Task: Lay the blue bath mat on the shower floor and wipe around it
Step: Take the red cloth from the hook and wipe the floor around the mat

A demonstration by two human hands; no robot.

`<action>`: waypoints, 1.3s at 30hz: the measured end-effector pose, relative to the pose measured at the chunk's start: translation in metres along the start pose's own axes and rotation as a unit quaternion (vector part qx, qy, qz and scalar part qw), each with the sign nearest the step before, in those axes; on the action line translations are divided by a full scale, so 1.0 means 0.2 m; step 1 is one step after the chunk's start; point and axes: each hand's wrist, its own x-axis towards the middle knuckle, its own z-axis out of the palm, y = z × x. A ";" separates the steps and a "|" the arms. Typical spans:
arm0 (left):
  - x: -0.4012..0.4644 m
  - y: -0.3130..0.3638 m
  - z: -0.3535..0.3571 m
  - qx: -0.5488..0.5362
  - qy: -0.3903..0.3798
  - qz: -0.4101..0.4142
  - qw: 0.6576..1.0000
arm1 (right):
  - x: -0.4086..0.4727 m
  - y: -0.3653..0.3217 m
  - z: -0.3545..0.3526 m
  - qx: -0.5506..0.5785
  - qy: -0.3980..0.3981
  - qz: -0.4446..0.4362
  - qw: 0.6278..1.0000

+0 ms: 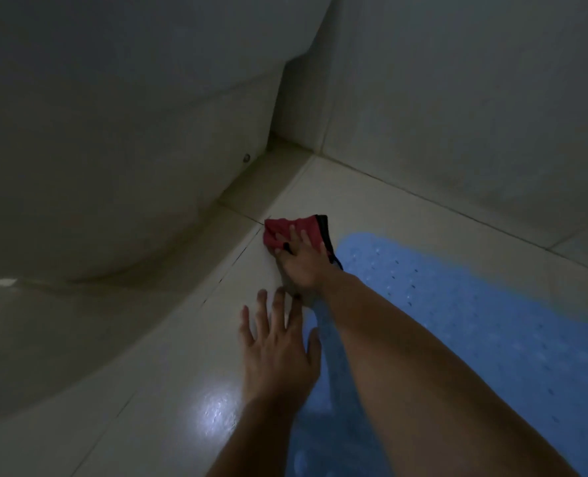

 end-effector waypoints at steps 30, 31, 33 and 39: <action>0.02 0.02 -0.04 0.045 -0.051 -0.010 0.998 | -0.53 1.37 -0.54 -0.107 0.292 0.303 0.901; 0.01 0.02 -0.04 0.050 -0.052 -0.008 0.997 | -0.49 1.38 -0.51 -0.125 0.312 0.311 0.889; 0.01 0.01 -0.04 0.053 -0.042 -0.012 0.998 | -0.32 1.26 -0.43 -0.146 0.347 0.237 0.896; 0.01 0.03 -0.06 0.054 -0.038 -0.016 0.998 | -0.12 0.99 -0.35 -0.053 0.192 -0.053 0.978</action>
